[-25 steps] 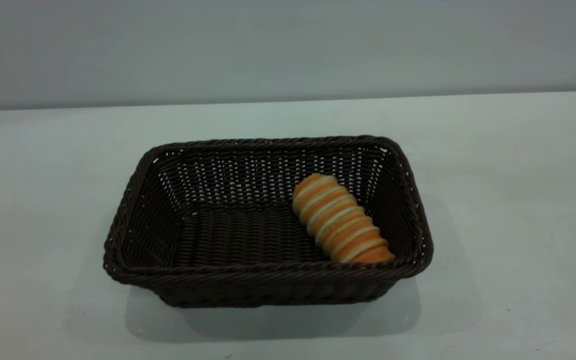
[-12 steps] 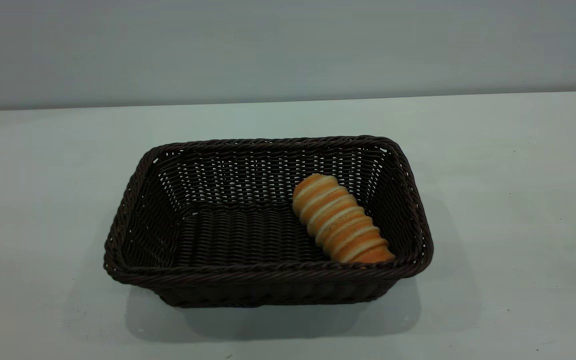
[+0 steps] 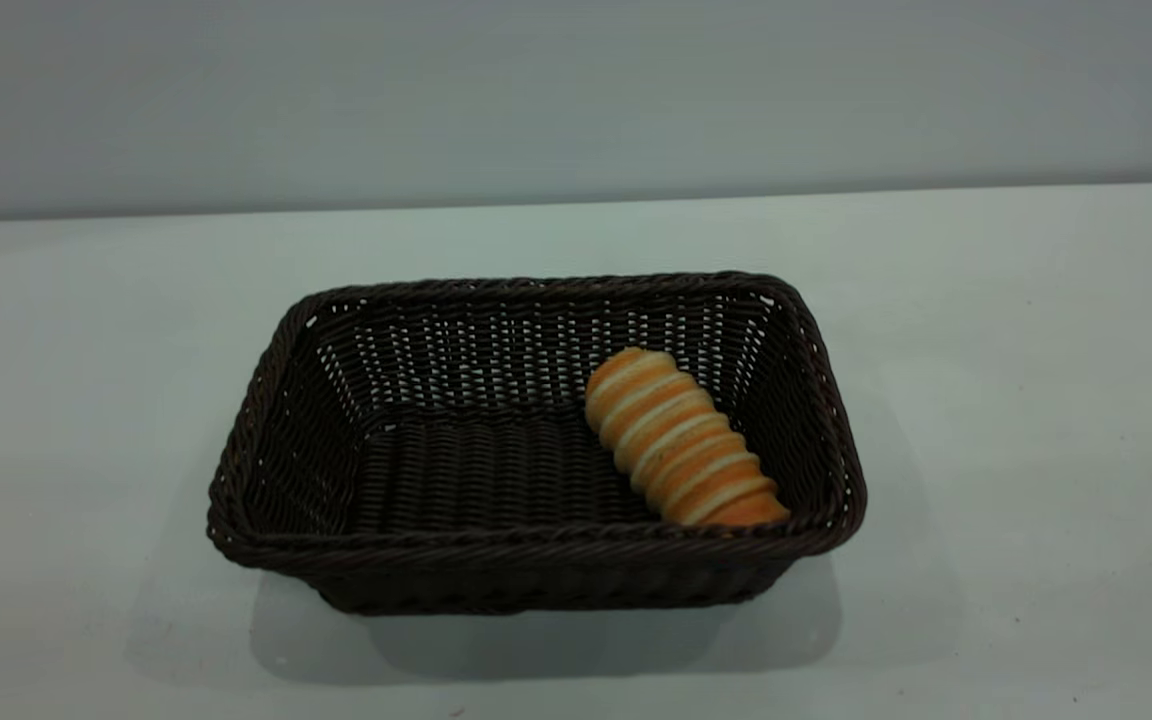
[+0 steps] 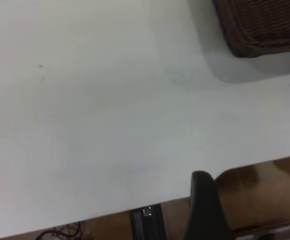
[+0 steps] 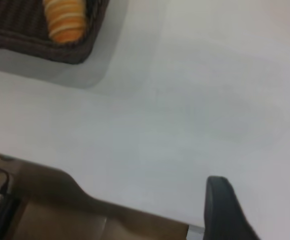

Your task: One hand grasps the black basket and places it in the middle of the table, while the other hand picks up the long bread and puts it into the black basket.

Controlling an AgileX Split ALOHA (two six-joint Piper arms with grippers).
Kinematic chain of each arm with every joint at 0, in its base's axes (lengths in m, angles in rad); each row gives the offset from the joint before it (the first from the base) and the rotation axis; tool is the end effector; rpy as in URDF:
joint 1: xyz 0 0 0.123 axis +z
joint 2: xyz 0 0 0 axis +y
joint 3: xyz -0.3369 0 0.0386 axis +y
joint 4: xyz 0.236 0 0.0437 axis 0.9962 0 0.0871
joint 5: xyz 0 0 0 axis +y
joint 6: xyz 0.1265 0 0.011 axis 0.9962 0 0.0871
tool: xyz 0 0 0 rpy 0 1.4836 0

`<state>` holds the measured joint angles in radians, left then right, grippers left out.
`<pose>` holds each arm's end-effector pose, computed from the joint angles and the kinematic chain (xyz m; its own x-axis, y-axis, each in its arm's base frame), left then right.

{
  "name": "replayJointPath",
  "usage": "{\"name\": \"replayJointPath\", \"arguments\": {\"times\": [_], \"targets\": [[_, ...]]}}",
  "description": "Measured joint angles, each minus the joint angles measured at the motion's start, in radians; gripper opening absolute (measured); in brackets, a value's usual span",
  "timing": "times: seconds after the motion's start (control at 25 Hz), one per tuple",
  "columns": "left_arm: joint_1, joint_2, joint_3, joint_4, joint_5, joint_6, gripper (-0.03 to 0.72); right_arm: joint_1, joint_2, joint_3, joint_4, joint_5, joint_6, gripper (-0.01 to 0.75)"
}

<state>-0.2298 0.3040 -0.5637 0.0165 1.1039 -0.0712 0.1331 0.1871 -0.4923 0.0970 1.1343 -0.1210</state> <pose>-0.0003 0.0020 0.2763 -0.6811 0.0939 -0.7261 0.1743 0.9840 -0.0362 -0.0198 0.0086 0.2508 -0.6506 -0.1673 -0.7408 -0.2491 0.9685 0.0001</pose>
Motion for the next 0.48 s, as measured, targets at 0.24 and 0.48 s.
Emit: {"name": "replayJointPath", "arguments": {"times": [0.24, 0.48], "targets": [[0.0, -0.007, 0.019, 0.003, -0.031, -0.001, 0.552, 0.0, -0.053, 0.013, -0.006, -0.011, 0.003, 0.337], [0.0, -0.01, 0.019, 0.041, -0.019, 0.001, 0.552, 0.0, -0.059, 0.014, -0.008, -0.012, 0.004, 0.336]]}}
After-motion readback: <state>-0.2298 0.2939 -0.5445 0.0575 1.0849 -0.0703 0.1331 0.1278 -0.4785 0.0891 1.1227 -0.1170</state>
